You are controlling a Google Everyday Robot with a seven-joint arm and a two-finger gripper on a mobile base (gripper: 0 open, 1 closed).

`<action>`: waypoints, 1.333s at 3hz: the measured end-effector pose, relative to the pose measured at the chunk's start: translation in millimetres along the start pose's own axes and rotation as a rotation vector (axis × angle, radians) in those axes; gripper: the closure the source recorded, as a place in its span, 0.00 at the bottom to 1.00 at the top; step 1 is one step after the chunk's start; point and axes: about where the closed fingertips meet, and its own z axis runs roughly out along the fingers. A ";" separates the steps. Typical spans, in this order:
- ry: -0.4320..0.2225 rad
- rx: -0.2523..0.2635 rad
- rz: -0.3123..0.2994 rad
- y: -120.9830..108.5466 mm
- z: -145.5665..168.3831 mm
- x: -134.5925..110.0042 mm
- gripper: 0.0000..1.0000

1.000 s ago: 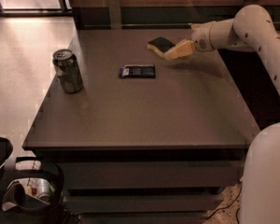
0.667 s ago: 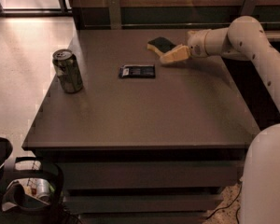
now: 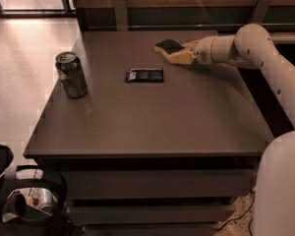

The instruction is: Move sponge near green can

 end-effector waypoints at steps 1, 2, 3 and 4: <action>0.001 -0.006 0.001 2.5 4.0 0.6 0.85; 0.001 -0.012 0.001 4.5 6.9 -0.2 1.00; 0.001 -0.012 0.001 4.6 7.0 -0.2 1.00; 0.002 -0.012 0.001 4.6 6.9 -0.3 1.00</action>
Offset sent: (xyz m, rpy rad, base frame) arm 0.0003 0.0025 -0.0013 0.0008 0.0018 0.0031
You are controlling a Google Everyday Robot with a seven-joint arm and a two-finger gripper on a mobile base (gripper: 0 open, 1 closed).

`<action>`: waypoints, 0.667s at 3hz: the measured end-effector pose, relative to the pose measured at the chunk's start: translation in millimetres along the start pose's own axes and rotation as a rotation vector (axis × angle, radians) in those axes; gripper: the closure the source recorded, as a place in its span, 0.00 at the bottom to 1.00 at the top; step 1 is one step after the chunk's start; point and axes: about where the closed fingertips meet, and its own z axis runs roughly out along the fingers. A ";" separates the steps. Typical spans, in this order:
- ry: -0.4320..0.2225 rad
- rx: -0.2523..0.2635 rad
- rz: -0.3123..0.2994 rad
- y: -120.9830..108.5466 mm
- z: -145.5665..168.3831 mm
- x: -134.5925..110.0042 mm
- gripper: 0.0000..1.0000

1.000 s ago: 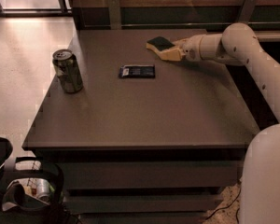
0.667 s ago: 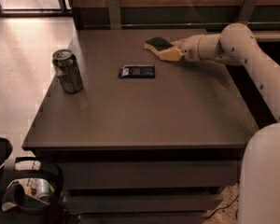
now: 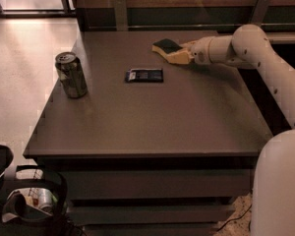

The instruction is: Move sponge near green can

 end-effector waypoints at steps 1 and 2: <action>0.000 0.000 0.000 0.0 0.0 0.0 1.00; 0.000 0.000 0.000 0.0 0.0 0.0 1.00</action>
Offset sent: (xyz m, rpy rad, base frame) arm -0.0784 -0.0076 0.1572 -0.1886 -0.1372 0.0248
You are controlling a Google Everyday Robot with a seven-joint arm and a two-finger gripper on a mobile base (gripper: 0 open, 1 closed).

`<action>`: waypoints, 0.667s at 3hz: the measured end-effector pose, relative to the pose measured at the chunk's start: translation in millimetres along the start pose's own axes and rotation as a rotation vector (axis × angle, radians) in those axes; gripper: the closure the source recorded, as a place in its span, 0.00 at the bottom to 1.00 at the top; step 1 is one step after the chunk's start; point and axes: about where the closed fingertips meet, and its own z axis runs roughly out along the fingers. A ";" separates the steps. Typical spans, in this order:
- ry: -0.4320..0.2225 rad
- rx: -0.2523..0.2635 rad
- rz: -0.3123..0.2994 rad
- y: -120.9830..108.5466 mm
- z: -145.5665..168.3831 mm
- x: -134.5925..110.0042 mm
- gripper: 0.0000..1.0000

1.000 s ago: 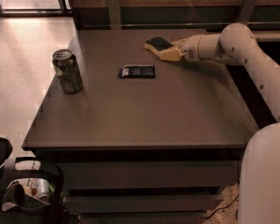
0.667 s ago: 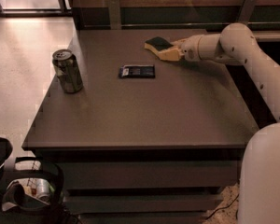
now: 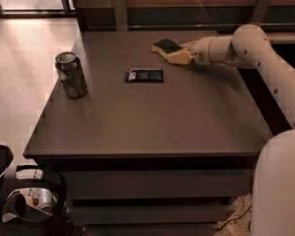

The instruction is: Move sponge near green can

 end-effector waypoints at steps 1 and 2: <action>0.017 0.021 -0.053 9.5 -22.0 -30.0 1.00; 0.049 0.078 -0.174 30.5 -70.3 -98.7 1.00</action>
Offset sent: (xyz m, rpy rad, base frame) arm -0.0843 0.0012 0.2218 -0.2946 -0.2224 -0.0289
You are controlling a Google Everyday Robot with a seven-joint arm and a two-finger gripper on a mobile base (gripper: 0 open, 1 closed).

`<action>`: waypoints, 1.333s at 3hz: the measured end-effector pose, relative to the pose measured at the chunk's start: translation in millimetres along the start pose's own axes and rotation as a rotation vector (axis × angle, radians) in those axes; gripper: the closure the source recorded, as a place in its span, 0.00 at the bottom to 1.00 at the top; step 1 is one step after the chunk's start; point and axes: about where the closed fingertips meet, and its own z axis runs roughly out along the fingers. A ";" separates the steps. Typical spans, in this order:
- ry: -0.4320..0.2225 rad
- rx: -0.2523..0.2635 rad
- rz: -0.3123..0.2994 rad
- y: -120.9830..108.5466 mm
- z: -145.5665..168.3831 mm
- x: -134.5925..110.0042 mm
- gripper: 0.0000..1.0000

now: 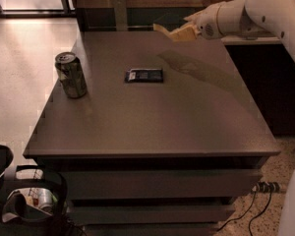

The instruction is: Move sponge near green can

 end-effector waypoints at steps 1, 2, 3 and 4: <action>0.009 0.009 -0.080 10.4 -38.3 -47.2 1.00; 0.007 -0.032 -0.106 31.8 -51.3 -59.7 1.00; -0.002 -0.095 -0.116 71.5 -66.9 -61.7 1.00; -0.009 -0.179 -0.102 131.3 -72.5 -36.7 1.00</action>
Offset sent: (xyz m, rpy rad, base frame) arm -0.0834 0.0243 0.0844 -0.0871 -0.0486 0.1228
